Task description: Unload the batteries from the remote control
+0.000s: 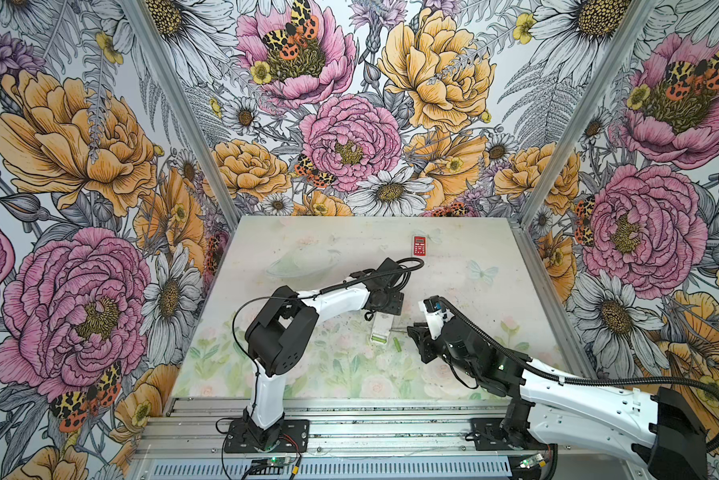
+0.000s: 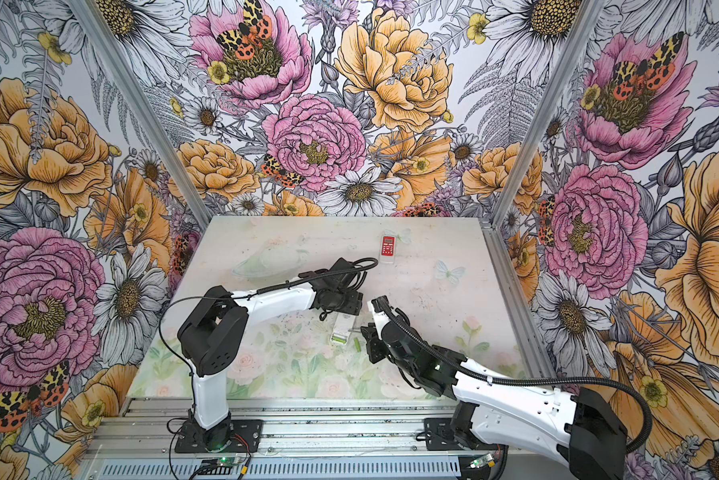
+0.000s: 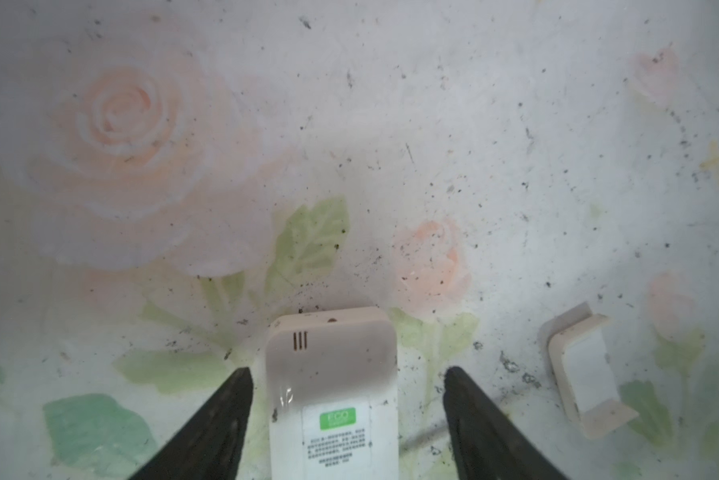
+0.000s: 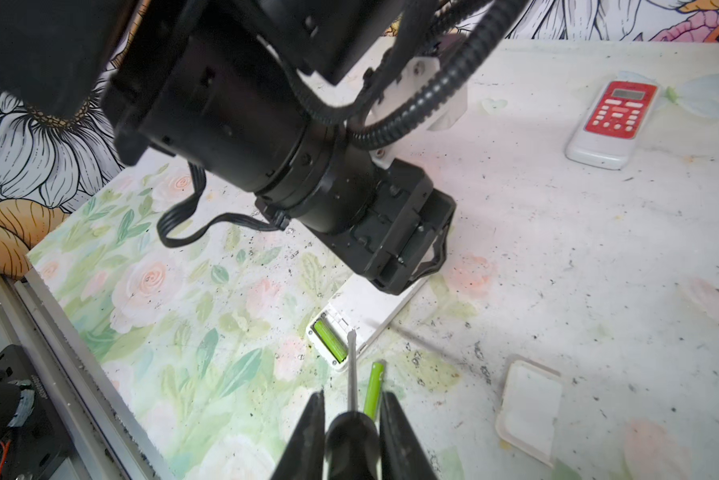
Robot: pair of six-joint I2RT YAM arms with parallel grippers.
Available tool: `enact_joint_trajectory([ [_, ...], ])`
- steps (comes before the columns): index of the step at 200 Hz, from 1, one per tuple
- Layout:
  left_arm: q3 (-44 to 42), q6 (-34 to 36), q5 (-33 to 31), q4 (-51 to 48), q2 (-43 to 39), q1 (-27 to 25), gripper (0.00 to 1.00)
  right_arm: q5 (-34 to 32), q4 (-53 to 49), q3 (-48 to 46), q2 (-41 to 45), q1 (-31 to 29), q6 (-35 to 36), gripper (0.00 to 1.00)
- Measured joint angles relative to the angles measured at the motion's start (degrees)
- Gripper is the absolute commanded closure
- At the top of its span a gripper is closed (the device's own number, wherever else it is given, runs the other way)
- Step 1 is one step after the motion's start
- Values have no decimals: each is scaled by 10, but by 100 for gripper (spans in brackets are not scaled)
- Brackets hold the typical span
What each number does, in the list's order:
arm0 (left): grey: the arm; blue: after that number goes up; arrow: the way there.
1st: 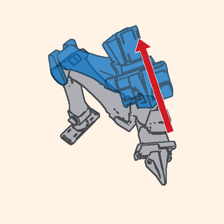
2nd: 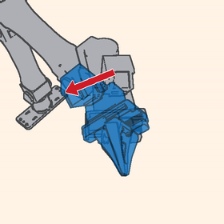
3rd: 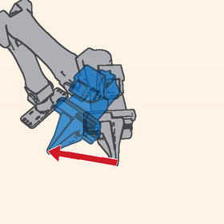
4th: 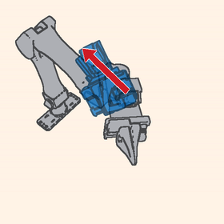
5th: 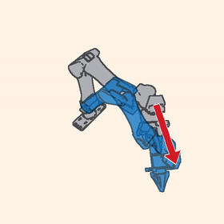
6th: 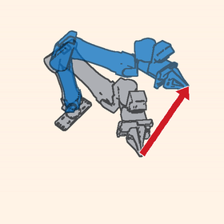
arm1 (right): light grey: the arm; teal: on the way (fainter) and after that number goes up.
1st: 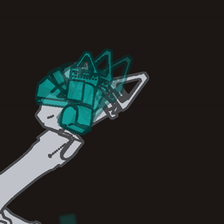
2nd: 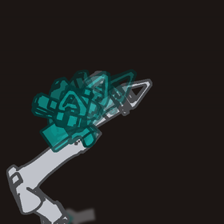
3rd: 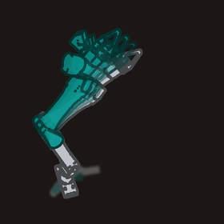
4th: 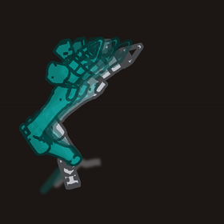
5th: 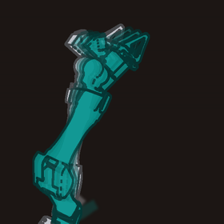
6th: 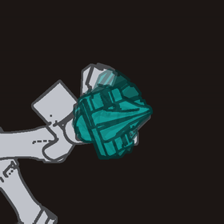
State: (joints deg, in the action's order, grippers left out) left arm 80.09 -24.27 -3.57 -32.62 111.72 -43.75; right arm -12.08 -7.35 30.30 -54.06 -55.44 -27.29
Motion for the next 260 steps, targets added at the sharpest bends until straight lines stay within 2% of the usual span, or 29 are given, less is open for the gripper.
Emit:
enact_joint_trajectory([
  [69,93,-14,-26,-93,79,0,24,14,-13,0,11,4,0,100],
  [120,118,-29,-30,-142,108,0,29,22,-15,0,11,11,0,100],
  [136,122,-33,-30,-146,108,0,34,28,-15,0,10,12,3,100],
  [162,124,-39,-27,-147,111,0,49,40,-19,3,-6,15,9,100],
  [189,128,-41,-23,-149,114,0,60,41,-29,13,-27,15,23,100],
  [215,124,-41,-22,-145,113,-3,67,43,-32,28,-44,15,37,100],
  [260,74,-41,-31,-100,82,-9,69,59,-32,44,-70,18,62,100],
])
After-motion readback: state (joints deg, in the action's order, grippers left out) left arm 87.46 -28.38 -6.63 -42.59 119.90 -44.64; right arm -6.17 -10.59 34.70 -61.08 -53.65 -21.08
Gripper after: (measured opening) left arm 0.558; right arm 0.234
